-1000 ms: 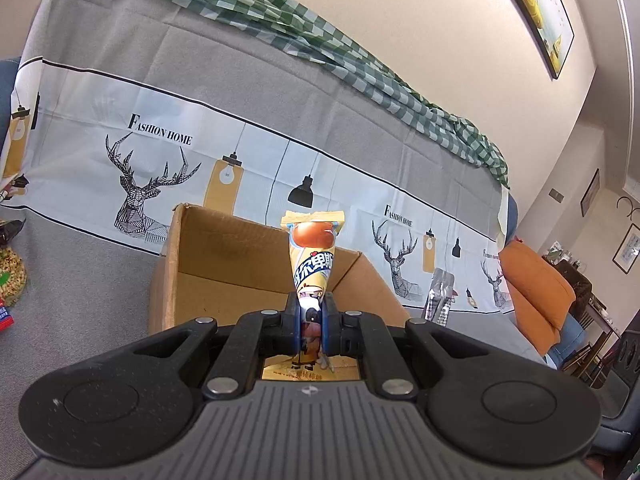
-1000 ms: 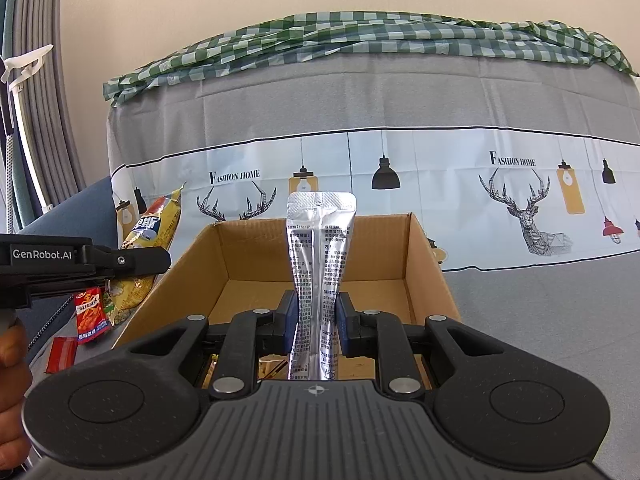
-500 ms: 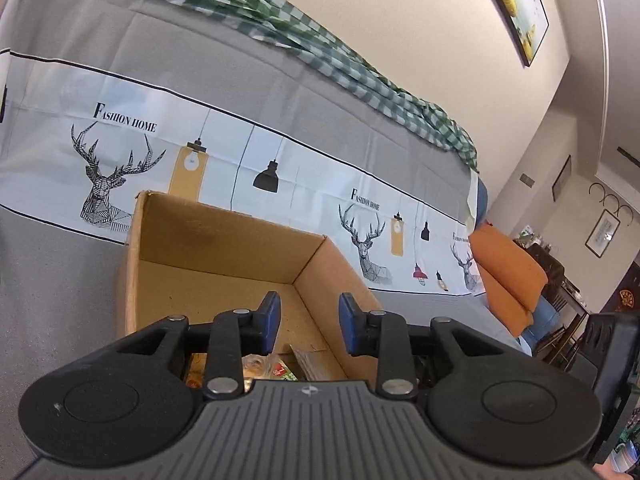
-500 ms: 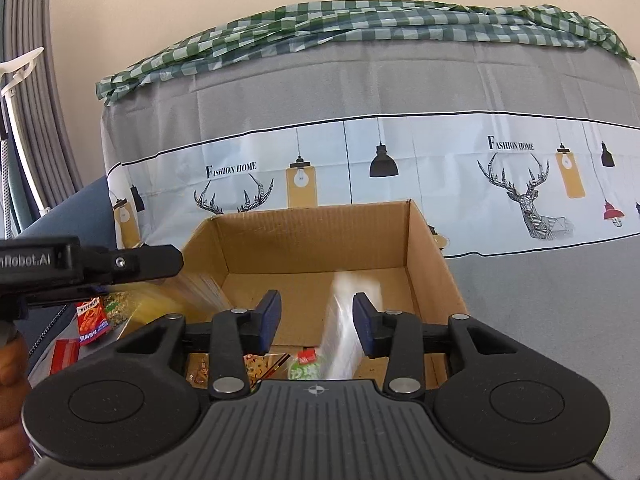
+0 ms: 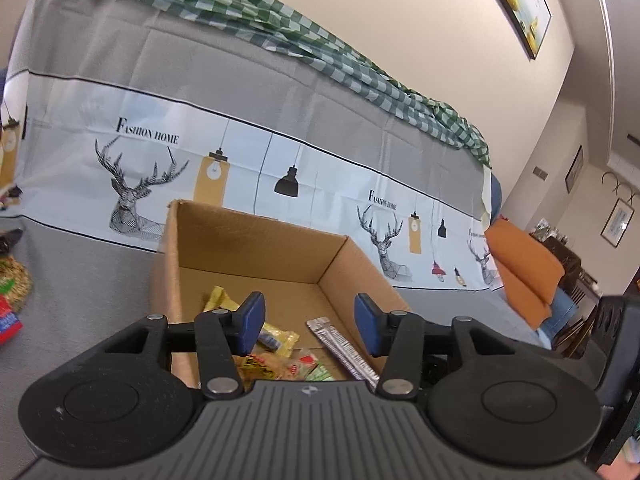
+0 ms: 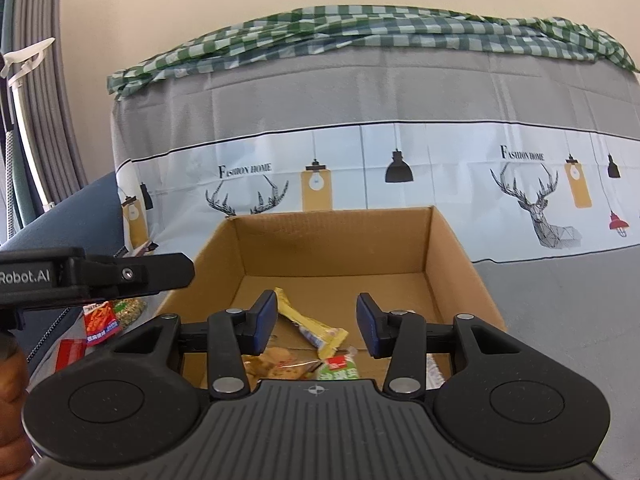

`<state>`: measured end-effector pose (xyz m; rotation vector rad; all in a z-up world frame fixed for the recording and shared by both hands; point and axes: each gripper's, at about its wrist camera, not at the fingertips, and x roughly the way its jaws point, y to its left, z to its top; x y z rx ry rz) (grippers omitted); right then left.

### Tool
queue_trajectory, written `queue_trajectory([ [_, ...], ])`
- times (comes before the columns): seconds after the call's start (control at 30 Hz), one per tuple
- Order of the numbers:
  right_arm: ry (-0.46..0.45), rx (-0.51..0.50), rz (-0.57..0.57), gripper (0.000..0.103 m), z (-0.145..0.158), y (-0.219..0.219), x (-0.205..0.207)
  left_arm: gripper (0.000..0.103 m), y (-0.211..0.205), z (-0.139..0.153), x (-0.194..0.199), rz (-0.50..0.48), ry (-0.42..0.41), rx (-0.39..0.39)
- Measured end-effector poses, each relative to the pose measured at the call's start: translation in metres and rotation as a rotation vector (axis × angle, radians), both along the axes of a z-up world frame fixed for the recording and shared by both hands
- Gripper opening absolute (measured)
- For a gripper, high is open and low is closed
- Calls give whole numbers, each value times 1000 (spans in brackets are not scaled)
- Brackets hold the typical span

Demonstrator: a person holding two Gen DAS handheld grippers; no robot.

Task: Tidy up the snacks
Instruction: 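Open the right tool to drop the foil stick while the left tool drops the cone snack, then move both open tools from the box toward the snacks on the table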

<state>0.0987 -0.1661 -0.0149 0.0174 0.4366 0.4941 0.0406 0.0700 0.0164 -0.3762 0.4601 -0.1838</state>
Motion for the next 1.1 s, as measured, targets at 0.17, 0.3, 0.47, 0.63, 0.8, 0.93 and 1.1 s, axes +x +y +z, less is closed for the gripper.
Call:
queue_trajectory([
  [0.17, -4, -2, 20, 52, 1, 15, -10, 60, 7, 2, -14, 11, -4, 46],
  [0.3, -1, 4, 37, 53, 2, 27, -19, 59, 13, 5, -26, 10, -8, 90],
  [0.47, 10, 19, 52, 53, 4, 48, -28, 31, 27, 8, -40, 16, -14, 95],
  [0.63, 22, 50, 77, 52, 4, 72, -37, 22, 49, 14, -52, 65, -26, 70],
  [0.8, 13, 70, 118, 50, 5, 102, -46, 22, 76, 18, -63, 144, -20, 34],
  [0.93, 16, 85, 158, 33, 4, 125, -52, 20, 103, 17, -70, 223, 5, -12],
  [1.1, 21, 84, 212, 27, -1, 154, -60, 20, 140, 10, -77, 353, 73, -82],
])
